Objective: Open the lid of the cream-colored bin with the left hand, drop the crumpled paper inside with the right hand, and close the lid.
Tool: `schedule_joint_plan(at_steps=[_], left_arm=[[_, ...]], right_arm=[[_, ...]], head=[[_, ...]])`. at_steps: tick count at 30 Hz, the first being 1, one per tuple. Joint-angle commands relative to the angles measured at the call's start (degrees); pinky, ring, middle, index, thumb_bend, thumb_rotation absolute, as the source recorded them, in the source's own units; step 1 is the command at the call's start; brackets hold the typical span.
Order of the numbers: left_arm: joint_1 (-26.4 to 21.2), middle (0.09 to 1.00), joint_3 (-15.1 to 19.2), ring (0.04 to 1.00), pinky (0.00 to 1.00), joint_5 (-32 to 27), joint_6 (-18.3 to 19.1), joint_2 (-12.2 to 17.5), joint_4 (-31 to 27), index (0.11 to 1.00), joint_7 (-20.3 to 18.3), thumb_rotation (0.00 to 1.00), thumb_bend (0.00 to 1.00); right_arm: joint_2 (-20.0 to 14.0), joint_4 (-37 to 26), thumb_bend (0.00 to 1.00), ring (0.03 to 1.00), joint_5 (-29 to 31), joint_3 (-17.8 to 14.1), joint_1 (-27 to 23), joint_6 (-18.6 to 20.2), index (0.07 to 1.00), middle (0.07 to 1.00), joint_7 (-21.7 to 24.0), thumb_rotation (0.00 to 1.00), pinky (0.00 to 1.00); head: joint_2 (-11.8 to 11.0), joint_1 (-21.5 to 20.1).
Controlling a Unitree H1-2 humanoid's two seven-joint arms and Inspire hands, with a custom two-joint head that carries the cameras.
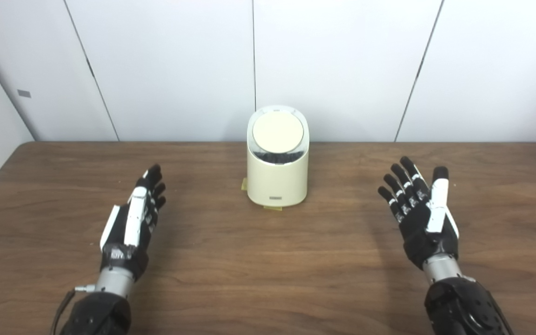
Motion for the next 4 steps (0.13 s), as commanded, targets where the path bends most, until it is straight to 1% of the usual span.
schedule_joint_plan(at_steps=[1,4], left_arm=[[-1.4,1.000,-0.3,0.992,1.00,-1.9,-3.7,-0.1,-0.5,0.995,0.9,1.00,0.37],[-0.5,1.000,0.1,1.000,1.00,-4.5,-4.2,-0.7,0.3,1.000,1.6,0.97,0.40]], right_arm=[[-1.1,-2.1,0.68,0.947,1.2,-0.4,-1.2,-0.5,0.936,0.952,0.8,1.00,0.91],[-2.6,-1.6,0.68,0.968,-1.5,0.2,-0.4,-1.8,0.944,0.963,0.6,1.00,0.97]], head=[[0.0,-0.1],[0.1,-0.1]])
